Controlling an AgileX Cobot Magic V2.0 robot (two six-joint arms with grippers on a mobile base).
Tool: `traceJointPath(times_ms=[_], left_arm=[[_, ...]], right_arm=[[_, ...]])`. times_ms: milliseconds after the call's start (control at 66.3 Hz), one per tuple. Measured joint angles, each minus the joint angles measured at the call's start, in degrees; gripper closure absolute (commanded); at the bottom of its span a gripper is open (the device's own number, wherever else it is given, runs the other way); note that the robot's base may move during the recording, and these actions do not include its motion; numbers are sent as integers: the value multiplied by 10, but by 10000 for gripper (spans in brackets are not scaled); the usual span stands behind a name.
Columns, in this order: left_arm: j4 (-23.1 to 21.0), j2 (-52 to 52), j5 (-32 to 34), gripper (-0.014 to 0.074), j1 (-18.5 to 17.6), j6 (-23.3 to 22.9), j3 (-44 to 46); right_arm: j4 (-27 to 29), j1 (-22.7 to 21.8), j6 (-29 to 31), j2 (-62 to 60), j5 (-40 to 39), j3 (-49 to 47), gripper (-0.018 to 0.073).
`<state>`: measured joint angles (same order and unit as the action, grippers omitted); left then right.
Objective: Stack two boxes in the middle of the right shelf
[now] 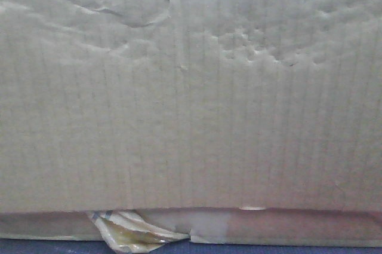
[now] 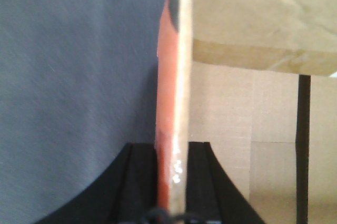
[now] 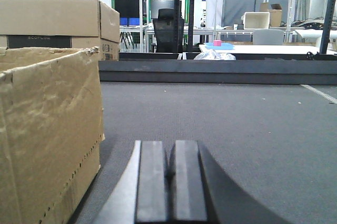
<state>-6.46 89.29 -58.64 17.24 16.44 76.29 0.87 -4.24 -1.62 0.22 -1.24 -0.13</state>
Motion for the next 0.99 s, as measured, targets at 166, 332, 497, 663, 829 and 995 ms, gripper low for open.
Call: traceJointPath(times_ms=[166,332,497,663,829,995], left_arm=[[1,-39,-8,708,5,-27,81],[0,-80,-24,708,2,-95,171],[15,-95,-99,708,-56,-164,281],[98,-96,-118,708,-164,-249,359],[198,-96,-121,708,-291,-337,386],[237,-87,-126,708,-400,-418,383]], right_arm=[[0,0,0,0,0,0,728],[0,0,0,0,0,0,728],[0,0,0,0,0,0,728],[0,0,0,0,0,0,728],[0,0,0,0,0,0,728],[0,0,0,0,0,0,728]])
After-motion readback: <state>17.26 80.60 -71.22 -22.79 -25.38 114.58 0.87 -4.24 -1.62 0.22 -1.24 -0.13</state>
